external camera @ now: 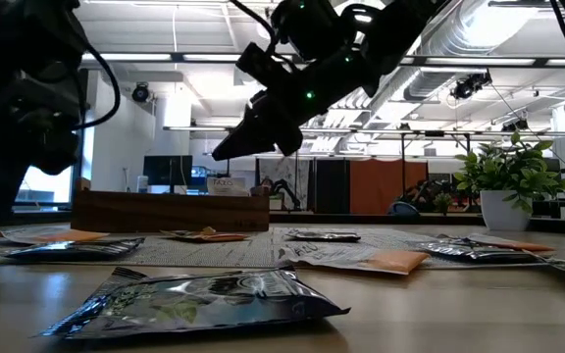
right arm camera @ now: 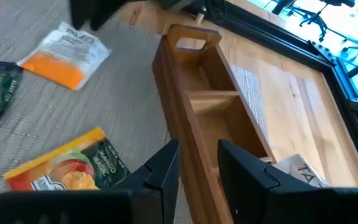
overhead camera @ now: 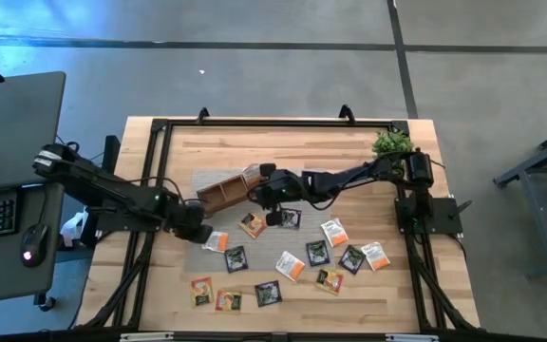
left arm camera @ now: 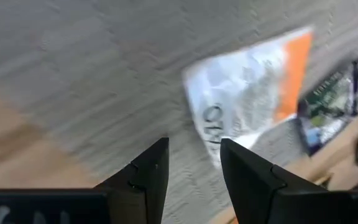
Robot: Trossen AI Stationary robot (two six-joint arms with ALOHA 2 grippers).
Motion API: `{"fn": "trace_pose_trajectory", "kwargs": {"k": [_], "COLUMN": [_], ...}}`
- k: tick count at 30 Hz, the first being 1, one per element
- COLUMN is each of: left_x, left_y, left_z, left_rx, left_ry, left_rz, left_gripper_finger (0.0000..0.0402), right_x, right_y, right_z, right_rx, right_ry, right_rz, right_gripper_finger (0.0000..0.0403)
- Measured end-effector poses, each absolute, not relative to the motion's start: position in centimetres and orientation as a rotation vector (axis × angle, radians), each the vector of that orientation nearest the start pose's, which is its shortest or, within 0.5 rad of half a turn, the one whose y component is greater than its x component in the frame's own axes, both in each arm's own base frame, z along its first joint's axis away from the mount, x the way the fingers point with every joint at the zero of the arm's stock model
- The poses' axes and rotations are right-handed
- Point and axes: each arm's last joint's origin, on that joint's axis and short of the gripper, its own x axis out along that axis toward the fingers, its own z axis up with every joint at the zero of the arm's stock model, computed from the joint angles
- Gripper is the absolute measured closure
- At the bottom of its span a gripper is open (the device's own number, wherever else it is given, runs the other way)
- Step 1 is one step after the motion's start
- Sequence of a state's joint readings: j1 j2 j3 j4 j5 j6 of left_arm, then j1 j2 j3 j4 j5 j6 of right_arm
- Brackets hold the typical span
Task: Pick & Place Tea
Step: Put the orange tea bag into the right section of the wooden organizer
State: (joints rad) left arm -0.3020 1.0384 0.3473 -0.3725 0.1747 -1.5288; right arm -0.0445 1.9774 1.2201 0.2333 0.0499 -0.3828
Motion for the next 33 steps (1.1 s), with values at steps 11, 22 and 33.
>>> {"fn": "trace_pose_trajectory", "kwargs": {"k": [11,22,33], "left_x": [15.47,15.29,15.38], "left_y": [-5.99,-5.81,-5.69], "left_z": [13.36,13.19,13.49], "left_rx": [-1.273,-1.152,-1.113], "left_ry": [1.127,1.133,1.092], "left_rz": [0.489,0.461,0.457], "left_gripper_finger": [0.0259,0.0344,0.0394], "right_x": [42.62,42.62,42.62], "right_y": [-2.44,-2.43,-2.43], "right_z": [17.14,17.14,17.14], "right_rx": [-0.364,-0.364,-0.364], "right_ry": [0.55,0.55,0.55], "right_rz": [0.001,0.001,0.002], "right_gripper_finger": [0.0297,0.0297,0.0297]}}
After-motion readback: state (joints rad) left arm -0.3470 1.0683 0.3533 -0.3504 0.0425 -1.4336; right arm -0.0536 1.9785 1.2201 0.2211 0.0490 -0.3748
